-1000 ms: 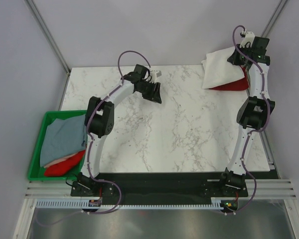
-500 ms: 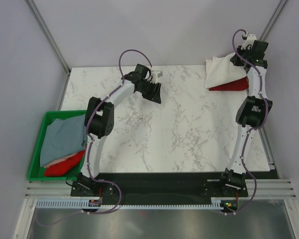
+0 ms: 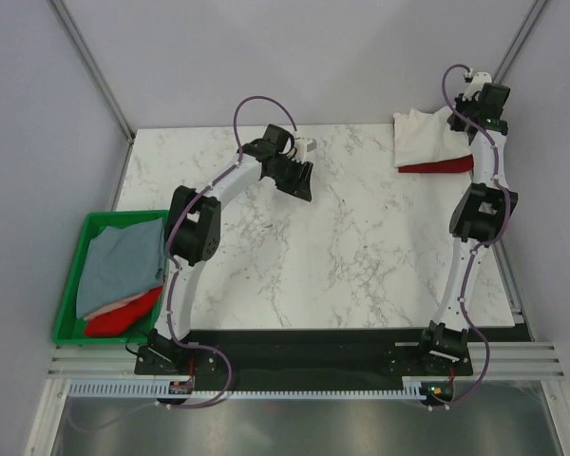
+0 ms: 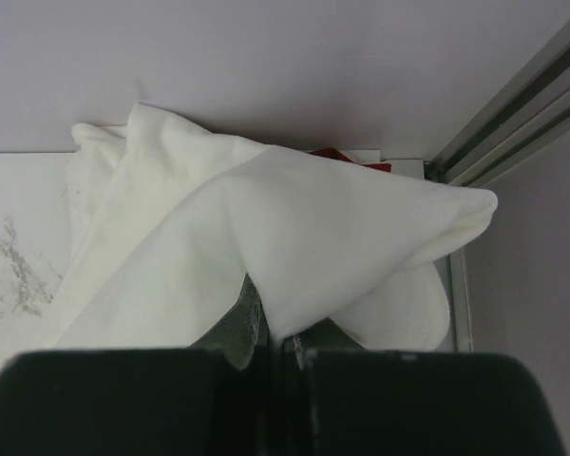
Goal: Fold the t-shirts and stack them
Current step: Neatly place the folded tshirt to the corner
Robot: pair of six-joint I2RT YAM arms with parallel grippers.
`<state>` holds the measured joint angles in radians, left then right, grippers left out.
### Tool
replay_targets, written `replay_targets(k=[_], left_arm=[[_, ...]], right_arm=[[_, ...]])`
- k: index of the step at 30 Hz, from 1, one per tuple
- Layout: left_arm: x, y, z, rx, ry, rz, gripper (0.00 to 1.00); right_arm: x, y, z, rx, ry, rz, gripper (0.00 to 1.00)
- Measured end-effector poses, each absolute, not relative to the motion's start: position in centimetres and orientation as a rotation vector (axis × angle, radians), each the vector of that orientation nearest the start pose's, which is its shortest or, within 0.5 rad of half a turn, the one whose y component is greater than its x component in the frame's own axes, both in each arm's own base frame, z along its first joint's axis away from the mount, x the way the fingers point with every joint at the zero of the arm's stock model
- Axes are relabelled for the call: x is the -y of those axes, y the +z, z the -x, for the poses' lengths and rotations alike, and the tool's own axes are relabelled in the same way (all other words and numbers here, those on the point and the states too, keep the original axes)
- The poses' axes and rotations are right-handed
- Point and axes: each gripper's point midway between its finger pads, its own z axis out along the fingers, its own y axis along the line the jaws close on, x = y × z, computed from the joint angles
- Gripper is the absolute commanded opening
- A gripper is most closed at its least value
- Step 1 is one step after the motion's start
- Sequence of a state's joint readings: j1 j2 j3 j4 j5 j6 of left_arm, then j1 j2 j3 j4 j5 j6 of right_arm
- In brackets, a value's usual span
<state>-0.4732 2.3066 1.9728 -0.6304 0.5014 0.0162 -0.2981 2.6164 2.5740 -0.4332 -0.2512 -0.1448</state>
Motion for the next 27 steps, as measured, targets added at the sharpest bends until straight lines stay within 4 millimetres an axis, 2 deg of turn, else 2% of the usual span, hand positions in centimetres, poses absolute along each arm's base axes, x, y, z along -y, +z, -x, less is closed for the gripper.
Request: replay_targets(k=[5,8,9,10,13,18,20,22,25,27], left_arm=[[32.2,7.4,-44.6,-2.422,-0.815,-0.814,0.53],[32.2,7.4,-44.6,-2.422,-0.815,-0.814,0.53],[32.2,7.4,-44.6,-2.422,-0.815,-0.814,0.53],[32.3,7.5,-44.6,-2.421,-0.816,-0.815,0.53],[32.3,7.5,-44.6,-2.420,-0.816,-0.815,0.55],[32.3,7.6,-44.7,-2.417,-0.817,-0.815,0.56],[32.3,7.7,-44.7,-2.415,-0.820,-0.815,0.56],[32.4,7.7,-44.7,-2.415,-0.823,-0.816,0.56],[32.4,7.8,-44.7,-2.413,-0.828,-0.817,0.56],[32.5,7.8,-44.6,-2.410,-0.837,-0.820,0.56]], right_arm=[[18.3,14.3,-67.2,-2.042,-0.083,-0.011,0.00],[19.3,13.4,-66.7,-2.067,-0.111,-0.030,0.00],[19.6,12.8,-66.5,-2.080,-0.121,-0.038,0.03],[19.9,12.4,-66.3,-2.091,-0.129,-0.044,0.21],[21.0,11.1,-65.6,-2.128,-0.168,-0.066,0.53],[22.3,11.1,-64.6,-2.155,-0.252,-0.076,0.60],[22.0,12.0,-63.7,-2.164,-0.258,-0.063,0.61],[21.3,13.7,-63.0,-2.160,-0.263,-0.042,0.61],[19.6,17.7,-62.8,-2.108,-0.272,0.013,0.61],[17.4,20.5,-63.3,-2.053,-0.261,0.064,0.61]])
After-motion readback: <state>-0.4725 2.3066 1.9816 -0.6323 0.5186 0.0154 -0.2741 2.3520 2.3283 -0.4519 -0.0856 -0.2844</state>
